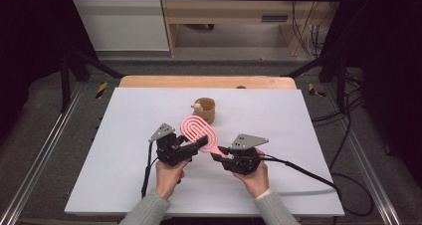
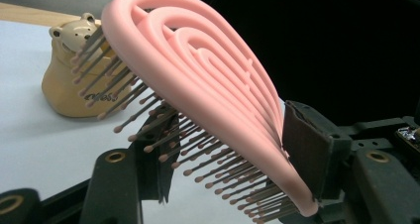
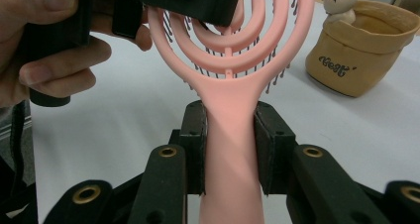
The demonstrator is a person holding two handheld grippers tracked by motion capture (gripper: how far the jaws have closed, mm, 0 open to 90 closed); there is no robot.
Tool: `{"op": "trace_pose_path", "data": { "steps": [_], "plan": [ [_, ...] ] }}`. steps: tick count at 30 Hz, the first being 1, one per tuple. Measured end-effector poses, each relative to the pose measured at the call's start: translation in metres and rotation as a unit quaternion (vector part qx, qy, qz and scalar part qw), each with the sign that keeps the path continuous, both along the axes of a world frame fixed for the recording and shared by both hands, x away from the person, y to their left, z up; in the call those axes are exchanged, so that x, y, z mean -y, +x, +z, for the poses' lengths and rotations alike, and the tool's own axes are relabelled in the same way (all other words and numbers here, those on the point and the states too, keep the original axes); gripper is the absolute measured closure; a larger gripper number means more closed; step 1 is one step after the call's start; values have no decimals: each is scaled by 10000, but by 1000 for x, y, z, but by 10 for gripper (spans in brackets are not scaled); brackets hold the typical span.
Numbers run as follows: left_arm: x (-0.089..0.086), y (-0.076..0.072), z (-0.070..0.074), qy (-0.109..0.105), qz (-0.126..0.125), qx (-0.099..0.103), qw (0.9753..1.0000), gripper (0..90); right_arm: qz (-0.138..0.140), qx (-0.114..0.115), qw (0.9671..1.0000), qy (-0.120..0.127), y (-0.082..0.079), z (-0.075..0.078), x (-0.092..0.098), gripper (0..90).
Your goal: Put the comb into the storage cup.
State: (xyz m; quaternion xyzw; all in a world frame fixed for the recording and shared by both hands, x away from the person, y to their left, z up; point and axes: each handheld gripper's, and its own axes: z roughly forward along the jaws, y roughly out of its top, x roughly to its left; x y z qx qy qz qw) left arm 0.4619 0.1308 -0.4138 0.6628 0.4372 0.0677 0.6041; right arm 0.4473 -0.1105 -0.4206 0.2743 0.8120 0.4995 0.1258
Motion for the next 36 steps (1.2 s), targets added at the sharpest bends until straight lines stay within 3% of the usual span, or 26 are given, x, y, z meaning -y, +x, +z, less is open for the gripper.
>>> {"op": "trace_pose_path", "data": {
  "steps": [10,36],
  "plan": [
    [-1,-1,1,-178,-53,-53,9998,468,20,8,10000,-30,0,-1,-1,701],
    [8,-12,14,-328,-350,370,9982,614,94,-49,9999,-71,1,-4,-3,709]
  ]
}}
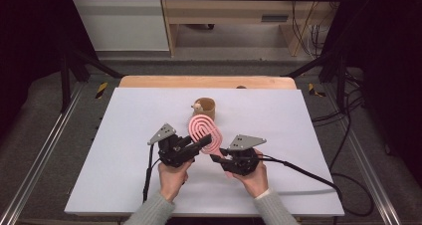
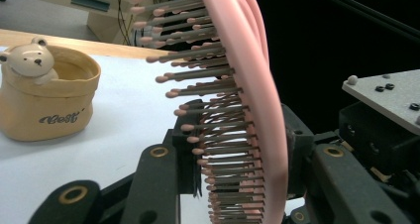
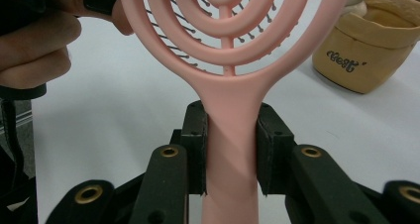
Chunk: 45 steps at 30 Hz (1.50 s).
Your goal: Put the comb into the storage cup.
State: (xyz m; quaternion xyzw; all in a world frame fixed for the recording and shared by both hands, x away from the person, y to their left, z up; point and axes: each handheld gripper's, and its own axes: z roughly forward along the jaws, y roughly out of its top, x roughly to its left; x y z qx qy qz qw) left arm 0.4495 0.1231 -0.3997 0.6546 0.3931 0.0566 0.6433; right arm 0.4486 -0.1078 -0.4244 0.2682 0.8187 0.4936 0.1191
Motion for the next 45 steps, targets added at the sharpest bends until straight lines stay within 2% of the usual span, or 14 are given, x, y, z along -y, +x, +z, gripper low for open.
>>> {"op": "trace_pose_path", "data": {
  "steps": [12,28,35,39,40,41,44,45],
  "plan": [
    [3,-4,3,-13,-51,246,9997,626,46,-21,10000,65,0,0,0,707],
    [15,-9,15,257,-103,562,9980,634,60,-26,9998,193,-1,3,1,703],
    [18,-8,18,387,-43,614,9974,638,49,-13,9997,237,-2,4,2,683],
    [16,-6,19,436,25,637,9970,639,31,7,9996,265,-2,5,2,636],
    [12,-4,21,474,97,655,9967,639,-8,61,9994,331,-2,7,3,563],
    [12,-4,21,474,97,655,9967,639,-8,61,9994,331,-2,7,3,563],
    [6,-1,24,661,240,748,9947,638,-71,154,9990,421,-2,10,5,426],
    [6,-1,24,661,240,748,9947,638,-71,154,9990,421,-2,10,5,426]
  ]
}}
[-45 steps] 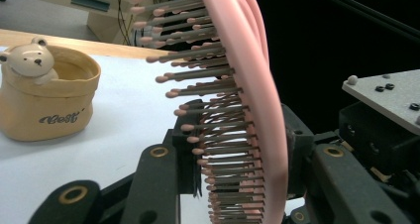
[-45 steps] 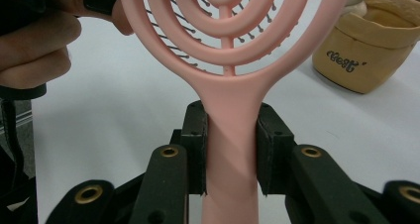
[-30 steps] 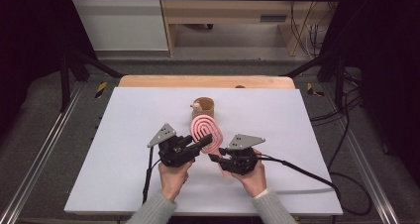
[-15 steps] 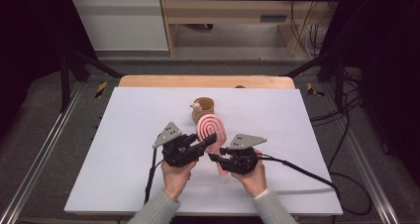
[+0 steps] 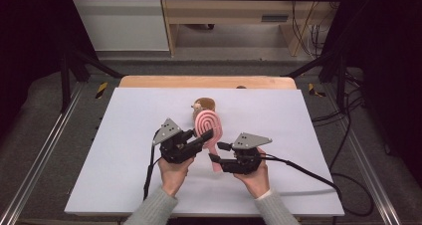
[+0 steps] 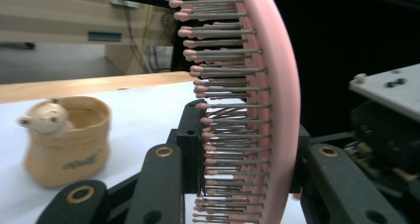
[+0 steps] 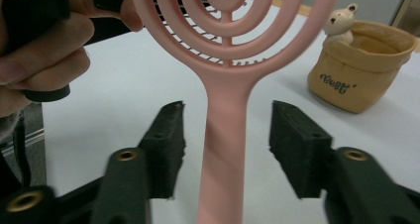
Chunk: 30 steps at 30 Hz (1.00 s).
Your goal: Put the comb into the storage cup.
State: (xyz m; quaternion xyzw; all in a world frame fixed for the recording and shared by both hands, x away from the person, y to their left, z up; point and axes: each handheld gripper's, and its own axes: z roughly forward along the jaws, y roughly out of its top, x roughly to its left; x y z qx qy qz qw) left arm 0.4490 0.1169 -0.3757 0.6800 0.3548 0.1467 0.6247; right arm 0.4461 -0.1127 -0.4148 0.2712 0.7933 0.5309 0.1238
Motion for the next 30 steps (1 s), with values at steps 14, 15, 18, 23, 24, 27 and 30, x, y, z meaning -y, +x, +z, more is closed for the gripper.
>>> {"op": "trace_pose_path", "data": {
  "steps": [14,15,18,23,24,27,30],
  "plan": [
    [-25,12,16,349,377,209,9985,638,-404,53,9991,85,6,1,15,15],
    [-25,12,16,349,377,209,9985,638,-404,53,9991,85,6,1,15,15],
    [-28,12,20,373,406,240,9982,638,-436,15,9989,181,7,1,23,3],
    [-33,14,27,416,453,289,9977,637,-540,5,9983,212,8,1,35,2],
    [-33,14,27,416,453,289,9977,637,-540,5,9983,212,8,1,35,2],
    [-35,15,31,434,481,308,9974,637,-621,-74,9976,306,9,0,47,2],
    [-36,17,34,435,489,314,9974,637,-654,-107,9970,395,10,-1,54,1]
  ]
}}
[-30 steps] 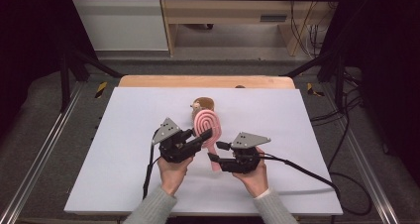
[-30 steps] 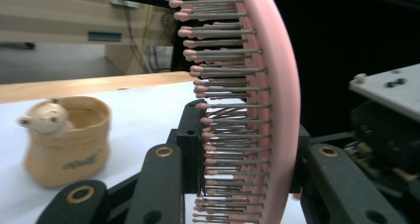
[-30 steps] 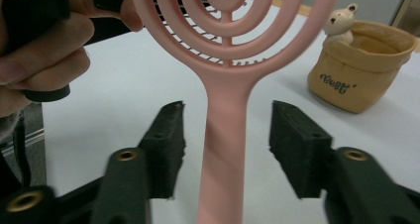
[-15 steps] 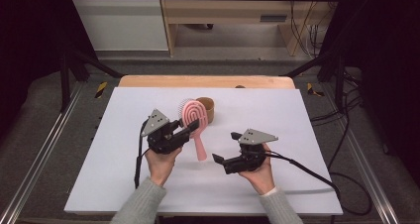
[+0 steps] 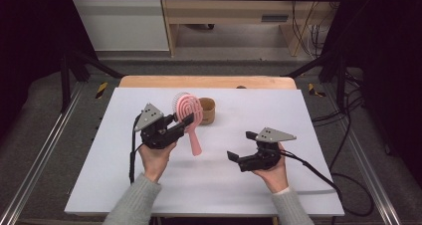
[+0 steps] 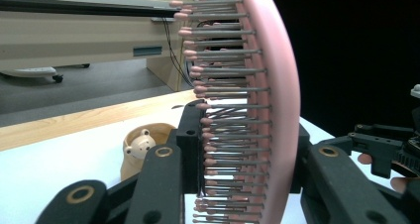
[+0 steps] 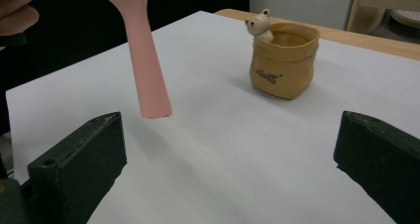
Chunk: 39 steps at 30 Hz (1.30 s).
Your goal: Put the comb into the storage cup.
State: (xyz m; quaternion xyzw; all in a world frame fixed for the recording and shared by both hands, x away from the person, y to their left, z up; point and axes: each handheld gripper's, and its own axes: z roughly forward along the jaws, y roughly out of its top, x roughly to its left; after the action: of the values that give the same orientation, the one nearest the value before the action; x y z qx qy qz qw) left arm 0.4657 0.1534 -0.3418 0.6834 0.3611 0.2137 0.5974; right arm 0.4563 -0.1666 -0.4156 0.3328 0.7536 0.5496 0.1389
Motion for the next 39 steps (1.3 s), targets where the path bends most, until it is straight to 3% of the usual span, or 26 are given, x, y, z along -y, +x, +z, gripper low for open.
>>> {"op": "trace_pose_path", "data": {
  "steps": [4,17,28,39],
  "plan": [
    [-1,2,6,47,15,36,10000,637,-81,-8,9999,105,2,-3,16,1],
    [-12,9,13,99,111,52,9999,637,-257,78,9996,62,3,-12,51,0],
    [-17,17,19,106,202,51,9997,637,-327,87,9994,-23,2,-18,70,1],
    [-18,23,33,122,250,154,9995,637,-469,10,9989,-29,3,-25,86,1]
  ]
}}
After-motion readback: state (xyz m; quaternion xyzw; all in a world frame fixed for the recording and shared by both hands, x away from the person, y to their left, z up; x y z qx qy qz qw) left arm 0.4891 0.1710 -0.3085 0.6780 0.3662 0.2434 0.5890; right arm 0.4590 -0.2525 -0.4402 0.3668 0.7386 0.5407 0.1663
